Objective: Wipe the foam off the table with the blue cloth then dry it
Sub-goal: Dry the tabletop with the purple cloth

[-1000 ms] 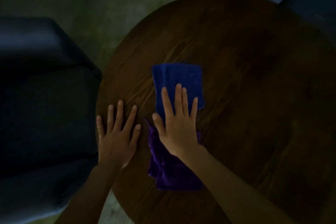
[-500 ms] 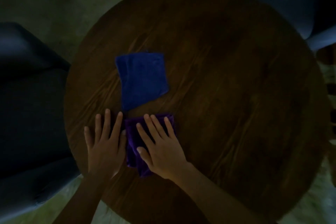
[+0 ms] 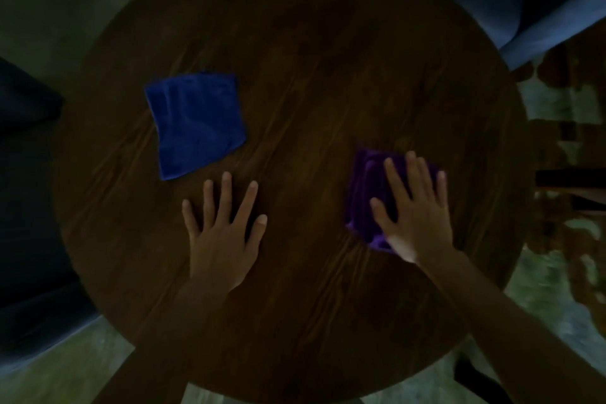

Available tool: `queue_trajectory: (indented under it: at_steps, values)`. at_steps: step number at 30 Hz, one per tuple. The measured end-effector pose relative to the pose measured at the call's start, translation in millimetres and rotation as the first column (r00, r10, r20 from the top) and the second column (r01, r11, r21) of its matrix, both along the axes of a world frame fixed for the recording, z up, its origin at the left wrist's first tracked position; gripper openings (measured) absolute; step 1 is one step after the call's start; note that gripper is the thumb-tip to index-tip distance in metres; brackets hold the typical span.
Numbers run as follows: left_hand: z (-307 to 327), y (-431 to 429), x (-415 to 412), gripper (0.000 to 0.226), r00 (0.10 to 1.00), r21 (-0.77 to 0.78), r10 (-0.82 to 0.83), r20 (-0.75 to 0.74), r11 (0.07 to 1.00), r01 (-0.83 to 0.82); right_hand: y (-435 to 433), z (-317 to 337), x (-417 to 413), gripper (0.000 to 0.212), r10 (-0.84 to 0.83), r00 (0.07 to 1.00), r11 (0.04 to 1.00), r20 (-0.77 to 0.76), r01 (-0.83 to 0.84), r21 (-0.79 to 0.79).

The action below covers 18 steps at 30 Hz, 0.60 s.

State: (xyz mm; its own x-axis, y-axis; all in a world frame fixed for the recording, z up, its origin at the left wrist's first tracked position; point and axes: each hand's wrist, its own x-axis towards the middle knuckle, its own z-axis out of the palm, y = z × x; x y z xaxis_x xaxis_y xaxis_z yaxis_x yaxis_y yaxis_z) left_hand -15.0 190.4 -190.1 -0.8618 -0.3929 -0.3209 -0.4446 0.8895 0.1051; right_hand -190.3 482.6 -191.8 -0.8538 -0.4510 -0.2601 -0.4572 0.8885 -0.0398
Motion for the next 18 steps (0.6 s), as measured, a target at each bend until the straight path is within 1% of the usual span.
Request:
queue_trajectory:
  at_steps: [3,6,8,9,10,11,13,14,16,18]
  values:
    - [-7.0,6.4,-3.1,0.066,0.999,-0.020,0.035,-0.025,0.999,-0.035,18.7,3.3,-17.4,0.079,-0.205,0.979,0.979,-0.003,0.205,-0.004]
    - [-12.9,5.6,-0.3,0.068,0.998,-0.054,0.044,-0.055,0.997,-0.047,-5.7,3.7,-8.9,0.077,-0.351,0.936,0.936,-0.024,0.351,-0.016]
    - [-15.2,4.0,-0.1,0.069,0.997,-0.063,0.040,-0.064,0.997,-0.044,-33.2,6.6,7.3,0.073,-0.424,0.906,0.905,-0.015,0.422,-0.054]
    - [-16.5,3.1,0.2,0.070,0.997,-0.064,0.042,-0.066,0.997,-0.046,-46.8,7.6,18.1,0.072,-0.417,0.909,0.907,-0.006,0.416,-0.061]
    - [-17.2,2.8,0.7,0.070,0.997,-0.067,0.045,-0.067,0.997,-0.050,-58.8,8.0,30.8,0.072,-0.369,0.929,0.927,-0.003,0.368,-0.067]
    - [-18.3,3.1,0.3,0.070,0.996,-0.073,0.049,-0.069,0.996,-0.055,-68.8,7.2,44.0,0.071,-0.286,0.958,0.955,-0.009,0.285,-0.078]
    - [-20.2,3.5,-1.1,0.070,0.997,-0.084,0.054,-0.063,0.995,-0.060,-81.3,4.2,72.8,0.070,-0.043,0.999,0.993,-0.008,0.042,-0.111]
    - [-20.3,3.2,-1.1,0.070,0.997,-0.085,0.057,-0.058,0.994,-0.062,-82.2,1.7,87.9,0.070,0.111,0.994,0.985,0.004,-0.109,-0.131]
    - [-19.7,2.9,-0.5,0.070,0.997,-0.089,0.055,-0.058,0.994,-0.060,-69.9,-4.5,111.7,0.072,0.397,0.918,0.908,0.006,-0.392,-0.149]
    - [-18.2,4.1,0.2,0.070,0.997,-0.079,0.054,-0.059,0.995,-0.059,-42.1,-6.7,123.6,0.073,0.587,0.810,0.802,0.000,-0.581,-0.141]
